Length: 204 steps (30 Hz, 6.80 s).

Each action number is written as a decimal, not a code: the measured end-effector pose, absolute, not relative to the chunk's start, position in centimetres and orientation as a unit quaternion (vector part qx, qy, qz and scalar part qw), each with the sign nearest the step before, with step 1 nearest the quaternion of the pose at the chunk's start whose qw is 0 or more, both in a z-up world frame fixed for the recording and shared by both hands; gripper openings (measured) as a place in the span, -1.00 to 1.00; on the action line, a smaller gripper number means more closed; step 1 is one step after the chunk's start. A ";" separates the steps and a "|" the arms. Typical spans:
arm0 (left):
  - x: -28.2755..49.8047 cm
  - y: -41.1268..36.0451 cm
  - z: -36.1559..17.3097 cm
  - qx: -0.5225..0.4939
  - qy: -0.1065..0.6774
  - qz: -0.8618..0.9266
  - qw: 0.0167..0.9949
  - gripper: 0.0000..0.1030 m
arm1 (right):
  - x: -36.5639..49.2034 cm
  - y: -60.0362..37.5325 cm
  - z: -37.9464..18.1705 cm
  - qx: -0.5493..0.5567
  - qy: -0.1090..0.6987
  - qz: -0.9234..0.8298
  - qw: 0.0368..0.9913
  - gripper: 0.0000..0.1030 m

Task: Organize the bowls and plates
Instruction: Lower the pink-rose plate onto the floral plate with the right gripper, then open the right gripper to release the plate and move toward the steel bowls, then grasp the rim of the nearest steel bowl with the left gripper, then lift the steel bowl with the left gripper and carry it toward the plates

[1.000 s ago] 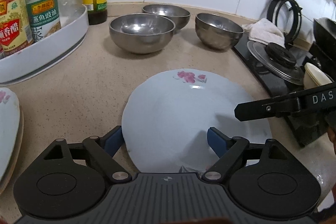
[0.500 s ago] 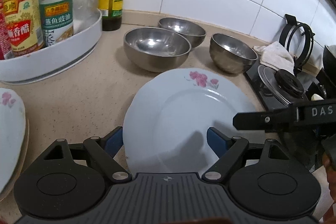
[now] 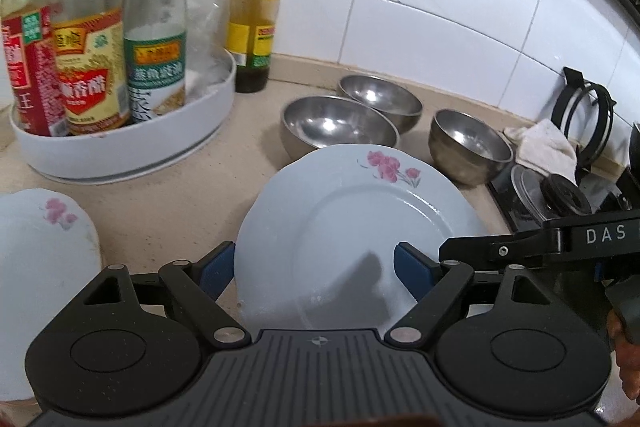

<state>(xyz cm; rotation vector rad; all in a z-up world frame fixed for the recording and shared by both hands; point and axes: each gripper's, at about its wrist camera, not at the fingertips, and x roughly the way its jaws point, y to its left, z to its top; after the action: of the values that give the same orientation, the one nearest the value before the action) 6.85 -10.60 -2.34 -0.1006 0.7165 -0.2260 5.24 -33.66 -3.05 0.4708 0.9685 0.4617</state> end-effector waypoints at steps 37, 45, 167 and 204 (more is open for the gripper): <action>2.6 1.0 1.2 -0.097 0.294 0.029 0.951 0.71 | 8.5 -20.6 0.4 0.169 0.445 0.340 0.811 0.13; 1.7 5.4 0.9 -0.107 0.294 0.070 0.947 0.71 | 9.1 -15.4 0.1 0.154 0.452 0.371 0.797 0.13; 17.3 -13.0 -2.2 -0.020 0.438 -0.233 0.868 -0.16 | 13.3 -34.4 -3.3 0.240 0.503 0.197 0.807 -0.39; 19.0 -13.6 5.9 0.015 0.361 -0.229 0.904 0.42 | 14.3 -37.4 5.5 0.115 0.451 0.166 0.870 0.00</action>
<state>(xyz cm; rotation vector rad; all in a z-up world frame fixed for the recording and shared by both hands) 18.98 -13.63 5.86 0.0315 0.7452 -0.4724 14.31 -37.38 5.52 0.2411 0.9426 0.3463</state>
